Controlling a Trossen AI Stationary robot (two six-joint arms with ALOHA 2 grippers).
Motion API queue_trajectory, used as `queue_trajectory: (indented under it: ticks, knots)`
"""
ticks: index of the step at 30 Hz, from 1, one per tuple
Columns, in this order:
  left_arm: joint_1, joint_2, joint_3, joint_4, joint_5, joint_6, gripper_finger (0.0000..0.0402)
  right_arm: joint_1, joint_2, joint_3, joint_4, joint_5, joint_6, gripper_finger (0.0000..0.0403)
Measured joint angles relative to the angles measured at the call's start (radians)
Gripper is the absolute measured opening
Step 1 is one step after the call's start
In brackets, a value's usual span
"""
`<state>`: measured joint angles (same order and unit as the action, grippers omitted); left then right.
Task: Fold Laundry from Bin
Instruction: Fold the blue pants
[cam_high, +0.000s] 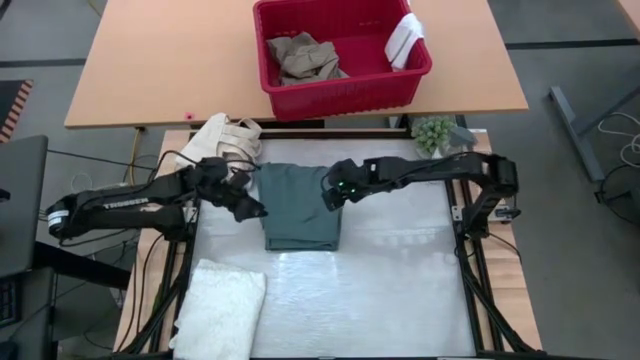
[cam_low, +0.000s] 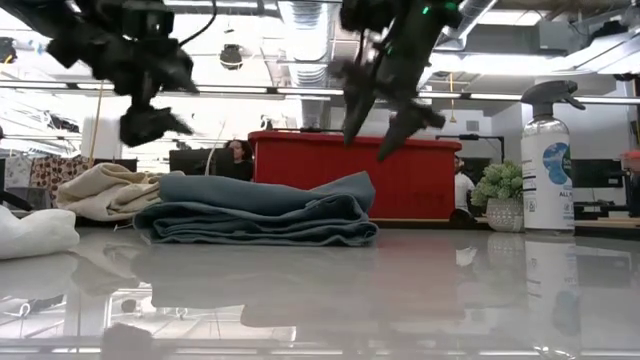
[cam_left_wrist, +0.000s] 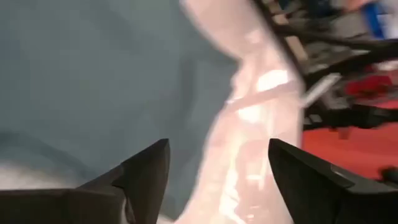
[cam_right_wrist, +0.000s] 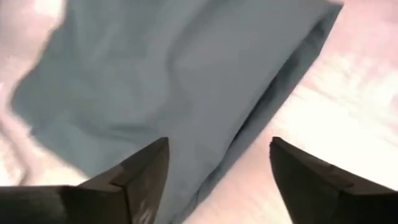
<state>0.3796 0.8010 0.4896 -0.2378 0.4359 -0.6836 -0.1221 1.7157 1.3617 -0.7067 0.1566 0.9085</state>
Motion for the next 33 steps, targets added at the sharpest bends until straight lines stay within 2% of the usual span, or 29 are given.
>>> queue_trajectory:
  ticks: [6,9,12,15,21,27,33]
  knots:
    - [0.001,0.005,-0.019,-0.119,-0.105,-0.094,0.0287,-0.017,0.114,-0.001,0.038,-0.003,0.037,0.0332]
    - [0.011,0.009,-0.023,-0.245,-0.162,-0.191,0.0291,-0.032,0.140,-0.001,0.060,-0.026,0.033,0.0333]
    - [0.027,0.013,-0.023,-0.377,-0.246,-0.203,0.0292,-0.049,0.144,-0.001,0.057,-0.031,0.030,0.0333]
    - [0.061,0.027,-0.025,-0.408,-0.296,-0.230,0.0292,-0.071,0.144,-0.001,0.060,-0.065,0.039,0.0334]
    - [0.111,0.053,-0.109,-0.109,-0.249,-0.316,0.0292,-0.098,0.137,-0.001,0.062,-0.095,0.029,0.0334]
    - [0.118,0.090,-0.210,0.091,-0.215,-0.415,0.0292,-0.097,0.137,-0.025,0.086,-0.104,0.055,0.0334]
    - [0.118,0.158,-0.243,0.240,-0.228,-0.440,0.0292,-0.099,0.137,-0.107,0.197,-0.130,0.114,0.0334]
